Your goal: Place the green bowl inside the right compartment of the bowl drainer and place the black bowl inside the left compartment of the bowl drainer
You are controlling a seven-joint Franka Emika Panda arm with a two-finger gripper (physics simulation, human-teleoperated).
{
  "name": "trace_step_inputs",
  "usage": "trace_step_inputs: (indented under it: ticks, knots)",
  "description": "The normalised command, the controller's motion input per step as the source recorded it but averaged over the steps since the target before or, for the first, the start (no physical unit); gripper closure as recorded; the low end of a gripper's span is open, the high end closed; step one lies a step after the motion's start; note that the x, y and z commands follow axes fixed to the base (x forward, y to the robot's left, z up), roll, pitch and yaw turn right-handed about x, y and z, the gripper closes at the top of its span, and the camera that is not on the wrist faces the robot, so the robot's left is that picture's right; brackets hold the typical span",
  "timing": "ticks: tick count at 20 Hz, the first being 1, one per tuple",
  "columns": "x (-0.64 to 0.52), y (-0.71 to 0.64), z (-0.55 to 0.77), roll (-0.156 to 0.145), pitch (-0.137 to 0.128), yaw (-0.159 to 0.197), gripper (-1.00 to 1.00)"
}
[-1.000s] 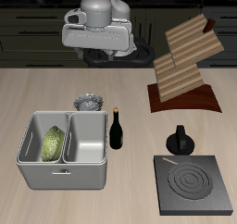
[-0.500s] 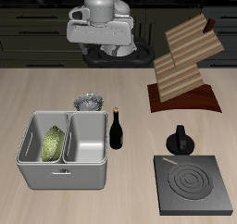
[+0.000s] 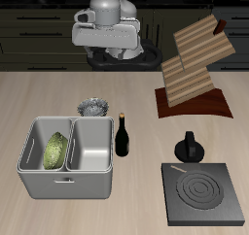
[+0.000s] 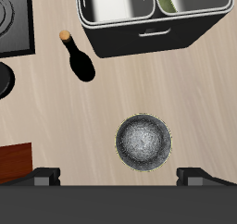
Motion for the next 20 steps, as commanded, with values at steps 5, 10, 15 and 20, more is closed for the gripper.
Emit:
trace_step_inputs:
  ticks: [5,10,15,20]
  knots:
    - [-0.12,0.00,-0.21,-0.012,0.019,-0.004,-1.00]
    - [-0.09,0.06,-0.33,0.004,0.034,0.028,-1.00]
    - [-0.05,0.09,-0.27,-0.008,0.032,0.019,-1.00]
    - [-0.01,0.00,-0.20,-0.028,0.004,0.034,-1.00]
